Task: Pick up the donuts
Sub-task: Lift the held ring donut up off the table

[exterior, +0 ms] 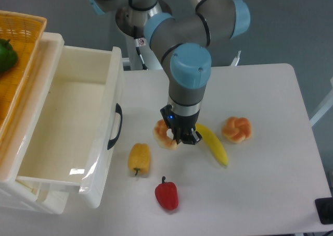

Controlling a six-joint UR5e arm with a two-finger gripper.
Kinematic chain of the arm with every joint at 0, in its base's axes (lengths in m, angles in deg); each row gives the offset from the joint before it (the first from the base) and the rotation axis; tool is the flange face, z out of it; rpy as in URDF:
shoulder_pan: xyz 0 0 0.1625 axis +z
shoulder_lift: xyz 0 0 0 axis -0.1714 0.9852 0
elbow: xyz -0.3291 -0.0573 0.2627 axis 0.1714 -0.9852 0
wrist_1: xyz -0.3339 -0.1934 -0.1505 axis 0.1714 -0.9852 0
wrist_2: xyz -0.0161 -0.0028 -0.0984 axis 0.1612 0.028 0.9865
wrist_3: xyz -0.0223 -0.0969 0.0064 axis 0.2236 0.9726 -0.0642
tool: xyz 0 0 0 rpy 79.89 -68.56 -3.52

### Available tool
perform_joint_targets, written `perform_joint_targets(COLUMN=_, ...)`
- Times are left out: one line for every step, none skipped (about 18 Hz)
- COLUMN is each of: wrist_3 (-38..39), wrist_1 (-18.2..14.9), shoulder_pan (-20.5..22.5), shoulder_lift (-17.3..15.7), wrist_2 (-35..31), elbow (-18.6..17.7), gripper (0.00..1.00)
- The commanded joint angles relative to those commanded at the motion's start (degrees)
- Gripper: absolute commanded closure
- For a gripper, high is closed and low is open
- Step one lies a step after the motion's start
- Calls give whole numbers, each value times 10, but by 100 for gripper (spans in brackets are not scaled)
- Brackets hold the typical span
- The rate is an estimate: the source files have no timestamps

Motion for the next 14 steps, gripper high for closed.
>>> perform_joint_targets(wrist_3=0, wrist_1=0, shoulder_pan=0, shoulder_lift=-1, wrist_2=1, elbow=0, gripper=100)
perform_joint_targets(wrist_3=0, wrist_1=1, shoulder_pan=0, shoulder_lift=0, wrist_2=1, elbow=-1, gripper=100)
perform_joint_targets(wrist_3=1, wrist_1=1, shoulder_pan=0, shoulder_lift=0, wrist_2=1, elbow=-1, gripper=100)
perform_joint_targets(wrist_3=1, wrist_1=2, shoulder_pan=0, shoulder_lift=0, wrist_2=2, elbow=-1, gripper=100)
perform_joint_targets(wrist_3=2, wrist_1=3, shoulder_pan=-1, shoulder_lift=0, wrist_2=2, elbow=-1, gripper=100)
perform_joint_targets(wrist_3=3, wrist_1=4, shoulder_pan=-2, shoulder_lift=0, wrist_2=3, elbow=-1, gripper=100)
perform_joint_targets(wrist_3=3, wrist_1=4, shoulder_pan=-2, shoulder_lift=0, wrist_2=3, elbow=0, gripper=100)
perform_joint_targets(wrist_3=4, wrist_1=4, shoulder_pan=0, shoulder_lift=0, wrist_2=3, elbow=0, gripper=100)
perform_joint_targets(wrist_3=4, wrist_1=4, shoulder_pan=1, shoulder_lift=-1, wrist_2=3, elbow=0, gripper=100)
perform_joint_targets(wrist_3=5, wrist_1=4, shoulder_pan=1, shoulder_lift=-1, wrist_2=3, elbow=0, gripper=100)
perform_joint_targets(wrist_3=6, wrist_1=4, shoulder_pan=1, shoulder_lift=-1, wrist_2=4, elbow=0, gripper=100)
perform_joint_targets(wrist_3=6, wrist_1=4, shoulder_pan=1, shoulder_lift=-1, wrist_2=7, elbow=1, gripper=100)
perform_joint_targets(wrist_3=7, wrist_1=4, shoulder_pan=2, shoulder_lift=-1, wrist_2=11, elbow=3, gripper=100)
perform_joint_targets(wrist_3=7, wrist_1=4, shoulder_pan=2, shoulder_lift=-2, wrist_2=12, elbow=3, gripper=100)
